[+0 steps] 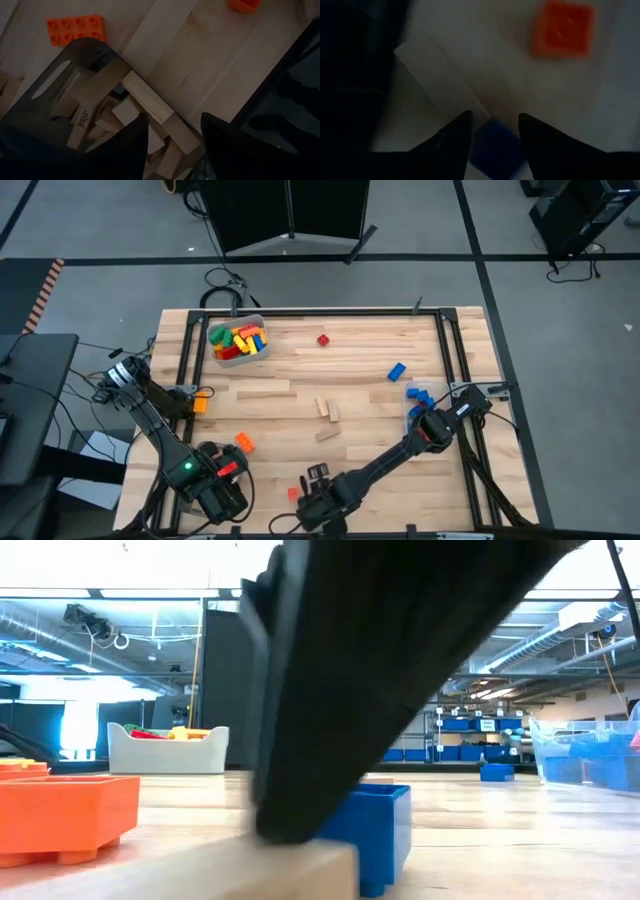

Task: Sort blocks by size
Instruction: Put the small blue game piece into the transparent bin

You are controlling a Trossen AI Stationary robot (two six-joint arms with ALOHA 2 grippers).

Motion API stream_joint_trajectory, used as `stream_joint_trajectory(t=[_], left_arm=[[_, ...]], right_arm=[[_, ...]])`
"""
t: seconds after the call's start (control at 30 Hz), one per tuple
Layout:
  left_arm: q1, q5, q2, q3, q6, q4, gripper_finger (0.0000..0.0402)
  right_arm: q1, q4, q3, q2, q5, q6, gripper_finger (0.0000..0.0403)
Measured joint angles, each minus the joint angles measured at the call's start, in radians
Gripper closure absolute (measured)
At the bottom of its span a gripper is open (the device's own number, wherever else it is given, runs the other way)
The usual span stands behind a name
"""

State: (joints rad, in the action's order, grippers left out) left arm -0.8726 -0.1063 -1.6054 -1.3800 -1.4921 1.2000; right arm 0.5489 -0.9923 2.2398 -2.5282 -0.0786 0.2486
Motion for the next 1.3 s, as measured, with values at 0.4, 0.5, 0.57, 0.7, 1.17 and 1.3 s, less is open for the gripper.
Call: stream_joint_trajectory(t=[0.4,0.5,0.57,0.7,1.17,1.3], left_arm=[[0.0,0.0,0.0,0.0,0.0,-0.002,0.0214],[0.0,0.0,0.0,0.0,0.0,-0.002,0.0214],[0.0,0.0,0.0,0.0,0.0,-0.002,0.0214],[0.0,0.0,0.0,0.0,0.0,-0.004,0.0214],[0.0,-0.023,0.0,0.0,-0.001,-0.005,0.0214],[0.0,-0.027,0.0,0.0,-0.001,-0.004,0.0214]], right_arm=[[-0.024,-0.125,0.077,-0.008,-0.028,0.098,0.025],[-0.024,-0.158,0.116,-0.006,-0.063,0.099,0.0244],[-0.024,-0.177,0.114,0.001,-0.064,0.099,0.0237],[-0.022,-0.223,0.113,0.004,-0.055,0.099,0.0214],[0.008,-0.206,0.018,0.008,-0.02,-0.034,0.0081],[0.007,-0.166,-0.012,0.008,-0.029,-0.043,0.0071]])
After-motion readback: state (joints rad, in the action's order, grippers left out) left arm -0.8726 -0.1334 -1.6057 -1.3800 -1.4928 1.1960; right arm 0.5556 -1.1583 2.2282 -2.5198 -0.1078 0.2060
